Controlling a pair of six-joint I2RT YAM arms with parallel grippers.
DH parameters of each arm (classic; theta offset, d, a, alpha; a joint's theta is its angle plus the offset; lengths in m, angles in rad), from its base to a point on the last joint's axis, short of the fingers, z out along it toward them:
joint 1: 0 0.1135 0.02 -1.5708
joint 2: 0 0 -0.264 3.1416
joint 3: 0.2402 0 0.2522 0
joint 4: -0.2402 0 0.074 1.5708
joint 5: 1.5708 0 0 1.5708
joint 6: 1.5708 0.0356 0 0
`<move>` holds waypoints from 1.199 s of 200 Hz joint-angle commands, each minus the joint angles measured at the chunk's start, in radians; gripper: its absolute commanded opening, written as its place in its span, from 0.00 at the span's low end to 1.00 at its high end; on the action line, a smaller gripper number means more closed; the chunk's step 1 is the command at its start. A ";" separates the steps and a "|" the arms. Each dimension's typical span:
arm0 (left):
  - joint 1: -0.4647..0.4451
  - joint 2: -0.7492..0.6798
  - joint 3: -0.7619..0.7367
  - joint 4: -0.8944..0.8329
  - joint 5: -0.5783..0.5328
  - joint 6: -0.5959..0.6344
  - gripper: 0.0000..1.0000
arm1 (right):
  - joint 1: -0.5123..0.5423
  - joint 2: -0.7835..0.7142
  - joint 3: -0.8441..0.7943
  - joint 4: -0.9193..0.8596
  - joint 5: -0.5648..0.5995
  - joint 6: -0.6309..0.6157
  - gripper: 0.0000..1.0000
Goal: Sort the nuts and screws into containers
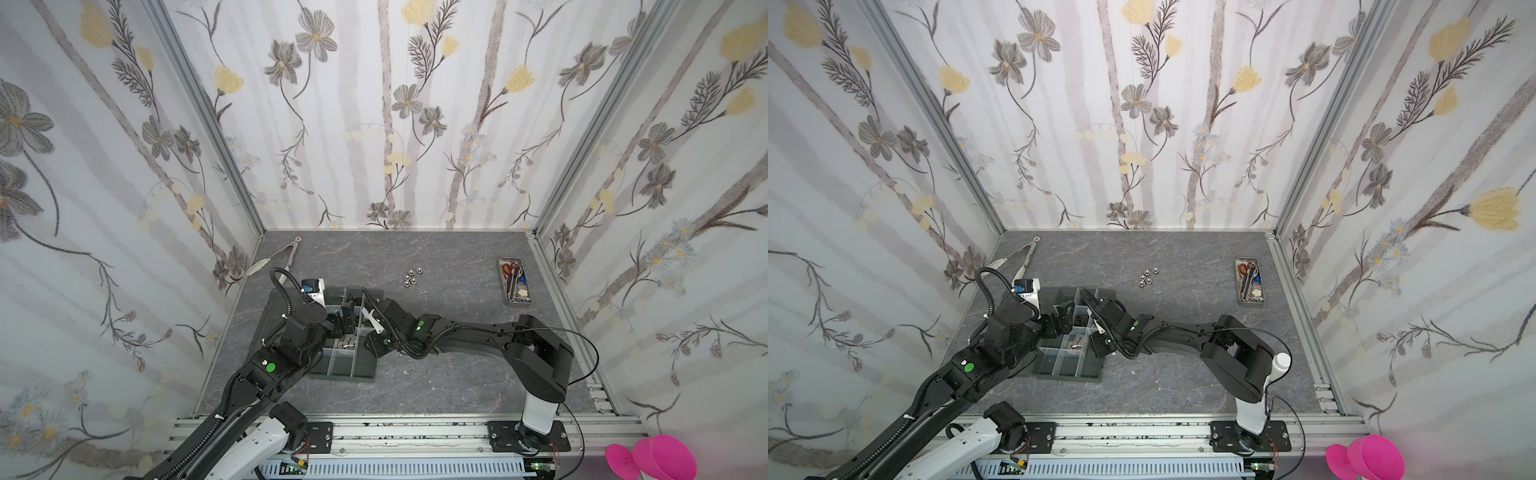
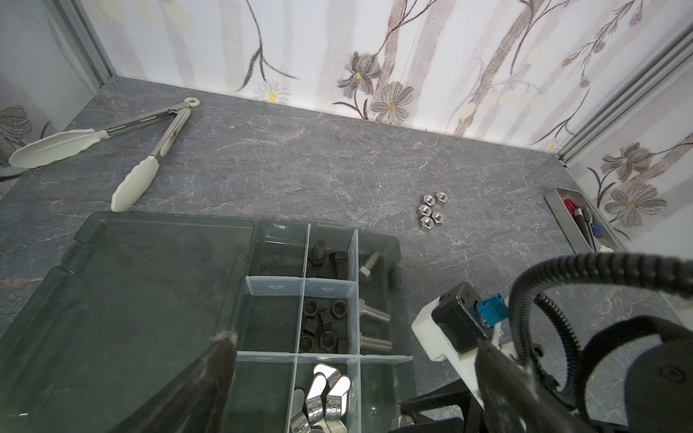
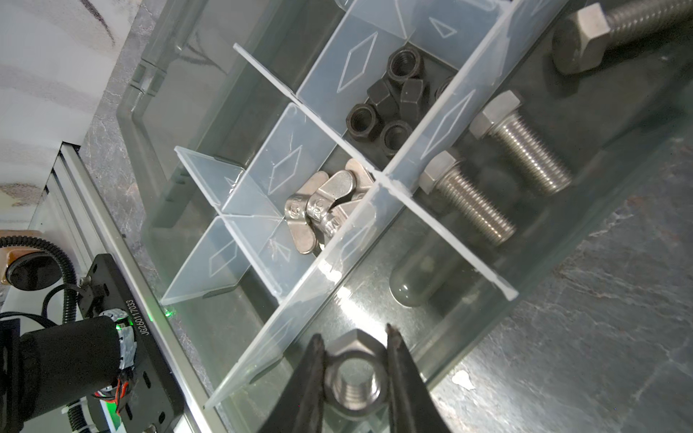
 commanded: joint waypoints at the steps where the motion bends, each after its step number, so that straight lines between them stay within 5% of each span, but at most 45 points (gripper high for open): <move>1: 0.000 0.000 -0.002 0.026 0.002 -0.003 1.00 | 0.002 0.009 0.016 0.039 0.009 0.007 0.35; 32: 0.000 0.025 0.005 0.025 0.025 -0.005 1.00 | -0.003 0.001 0.026 0.044 0.009 -0.003 0.46; 88: 0.001 0.172 0.138 -0.018 0.076 0.025 0.97 | -0.081 -0.086 -0.059 0.101 -0.024 0.002 0.49; 240: -0.078 0.754 0.470 0.013 0.128 0.052 0.70 | -0.475 -0.646 -0.572 0.252 -0.077 -0.039 0.56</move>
